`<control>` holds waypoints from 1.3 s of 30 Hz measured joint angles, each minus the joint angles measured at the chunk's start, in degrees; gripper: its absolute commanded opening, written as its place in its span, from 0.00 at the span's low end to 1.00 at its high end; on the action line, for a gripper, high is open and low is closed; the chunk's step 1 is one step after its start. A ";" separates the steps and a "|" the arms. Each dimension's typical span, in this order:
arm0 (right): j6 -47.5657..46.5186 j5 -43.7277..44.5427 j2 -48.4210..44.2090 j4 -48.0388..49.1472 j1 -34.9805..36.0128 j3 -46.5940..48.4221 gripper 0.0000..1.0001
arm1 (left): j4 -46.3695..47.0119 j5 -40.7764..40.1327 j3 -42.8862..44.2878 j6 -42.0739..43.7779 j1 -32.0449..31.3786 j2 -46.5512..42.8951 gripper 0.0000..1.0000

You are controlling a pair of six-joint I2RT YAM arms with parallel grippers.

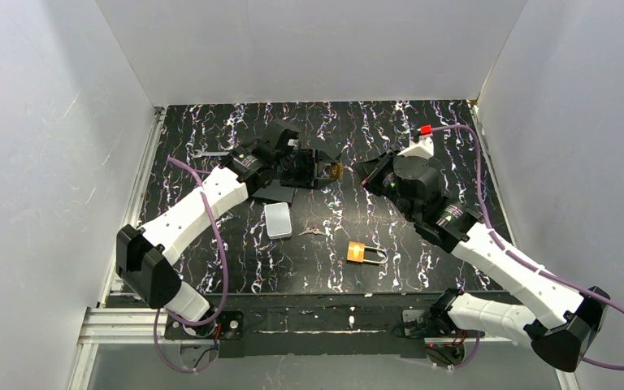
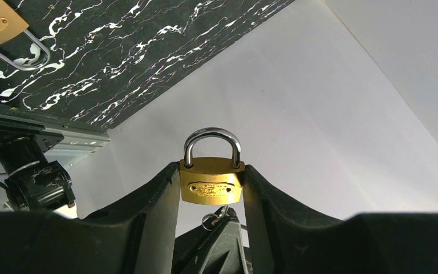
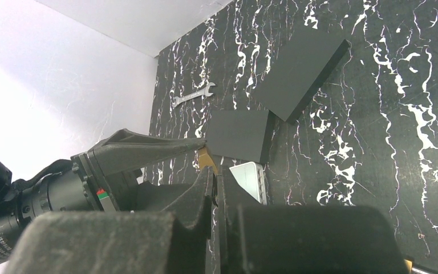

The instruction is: Unlock with the key

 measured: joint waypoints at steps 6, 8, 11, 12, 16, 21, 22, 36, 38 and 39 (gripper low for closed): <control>-0.15 -0.26 0.04 0.92 0.00 -1.70 0.01 | -0.02 0.07 0.00 0.00 0.00 -0.20 0.00; -0.13 -0.61 0.07 1.05 0.00 -1.97 0.01 | -0.11 0.04 0.00 0.00 0.07 -0.28 0.00; -0.15 -1.05 0.09 1.55 0.00 -2.05 0.01 | -0.13 0.02 0.00 0.00 0.17 -0.52 0.00; -0.15 -1.11 0.09 1.70 0.00 -2.05 0.01 | -0.13 0.02 0.00 0.00 0.22 -0.63 0.00; -0.15 -1.31 0.09 1.97 0.00 -2.05 0.01 | -0.15 -0.09 0.00 0.00 0.24 -0.83 0.00; -0.28 -1.20 0.04 1.79 0.02 -2.05 0.01 | -0.09 -0.09 -0.74 -0.04 0.24 -1.16 0.00; -0.35 -1.05 -0.02 1.66 0.02 -2.05 0.01 | -0.20 -0.11 -1.03 -0.04 0.24 -1.31 0.00; -0.33 -1.18 -1.20 1.73 0.00 -2.23 0.01 | -2.03 -0.98 -1.18 -0.02 0.22 -2.51 0.00; -0.33 -1.66 -0.98 1.86 0.02 -2.25 0.01 | -2.19 -0.98 -1.18 0.00 0.22 -2.51 0.00; -0.35 -1.88 -0.85 2.01 0.02 -2.34 0.01 | -2.29 -0.98 -1.16 -0.02 0.22 -2.51 0.00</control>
